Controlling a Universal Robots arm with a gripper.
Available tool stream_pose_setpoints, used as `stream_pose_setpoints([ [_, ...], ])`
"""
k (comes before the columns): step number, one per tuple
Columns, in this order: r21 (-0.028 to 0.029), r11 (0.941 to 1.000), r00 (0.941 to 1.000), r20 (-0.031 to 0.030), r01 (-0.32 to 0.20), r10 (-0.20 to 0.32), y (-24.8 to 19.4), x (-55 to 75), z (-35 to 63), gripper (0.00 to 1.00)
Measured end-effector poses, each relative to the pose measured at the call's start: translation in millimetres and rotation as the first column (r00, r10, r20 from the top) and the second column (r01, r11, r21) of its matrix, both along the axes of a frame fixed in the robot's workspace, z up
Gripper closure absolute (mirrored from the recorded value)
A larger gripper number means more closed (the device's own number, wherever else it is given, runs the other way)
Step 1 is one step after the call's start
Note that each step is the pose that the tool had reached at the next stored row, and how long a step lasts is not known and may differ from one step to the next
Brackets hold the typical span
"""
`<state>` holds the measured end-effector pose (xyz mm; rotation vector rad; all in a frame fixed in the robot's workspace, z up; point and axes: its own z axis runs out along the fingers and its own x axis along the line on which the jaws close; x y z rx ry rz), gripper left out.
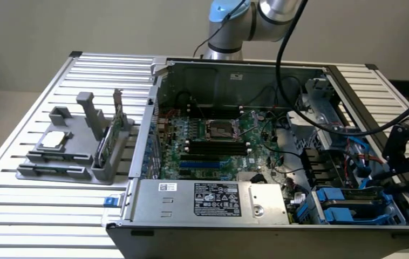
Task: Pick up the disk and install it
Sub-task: 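Insert the first disk wire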
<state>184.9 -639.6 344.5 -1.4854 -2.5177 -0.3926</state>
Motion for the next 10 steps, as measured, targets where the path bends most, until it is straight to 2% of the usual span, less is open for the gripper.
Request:
stream_pose_setpoints([
  [5,0.0156,0.9999,1.0000,0.0030,0.000,0.000,0.6,-0.1,-2.8,0.71],
  [10,0.0181,0.9998,0.9999,0.0120,0.000,0.000,1.5,0.0,-3.9,0.71],
])
